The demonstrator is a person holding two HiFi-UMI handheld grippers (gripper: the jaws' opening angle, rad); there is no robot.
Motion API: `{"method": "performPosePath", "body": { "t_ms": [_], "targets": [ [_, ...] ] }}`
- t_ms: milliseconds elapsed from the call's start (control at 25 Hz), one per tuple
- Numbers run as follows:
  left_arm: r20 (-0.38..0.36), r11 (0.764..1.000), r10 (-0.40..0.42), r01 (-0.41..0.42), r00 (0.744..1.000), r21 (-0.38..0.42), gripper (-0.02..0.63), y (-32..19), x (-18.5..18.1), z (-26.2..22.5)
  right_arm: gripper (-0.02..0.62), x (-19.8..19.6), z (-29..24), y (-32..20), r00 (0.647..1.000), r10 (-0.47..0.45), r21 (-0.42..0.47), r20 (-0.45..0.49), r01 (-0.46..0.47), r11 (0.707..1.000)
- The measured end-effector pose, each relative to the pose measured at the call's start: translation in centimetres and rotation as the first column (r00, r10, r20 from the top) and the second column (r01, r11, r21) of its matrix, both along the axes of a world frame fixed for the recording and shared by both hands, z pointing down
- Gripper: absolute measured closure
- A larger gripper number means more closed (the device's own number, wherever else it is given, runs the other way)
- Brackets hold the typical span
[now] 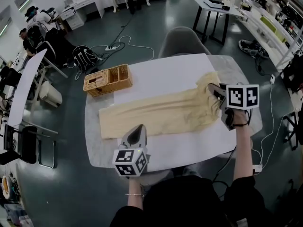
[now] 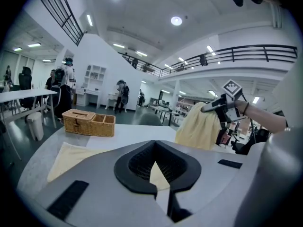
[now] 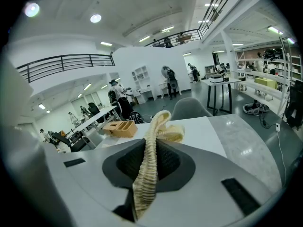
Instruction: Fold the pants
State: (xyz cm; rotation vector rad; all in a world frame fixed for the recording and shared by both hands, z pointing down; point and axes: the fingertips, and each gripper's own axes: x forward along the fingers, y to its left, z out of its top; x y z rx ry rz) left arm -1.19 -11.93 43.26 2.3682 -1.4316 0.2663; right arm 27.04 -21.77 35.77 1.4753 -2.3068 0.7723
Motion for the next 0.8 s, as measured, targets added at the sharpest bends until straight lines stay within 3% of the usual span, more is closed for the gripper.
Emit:
{"method": "performPosePath", "body": {
  "t_ms": [360, 800],
  "targets": [
    [0.008, 0.999, -0.033, 0.032, 0.999, 0.011, 0.598, 0.7, -4.5, -0.1, 0.546, -5.8, -0.3, -0.4, 1.000, -0.030, 0.024, -0.005, 0.030, 0.999],
    [0.003, 0.991, -0.130, 0.130, 0.991, 0.027, 0.598, 1.1, -6.6, -1.4, 0.546, -11.3, -2.2, -1.2, 0.985, -0.164, 0.043, 0.048, 0.162, 0.986]
  ]
}}
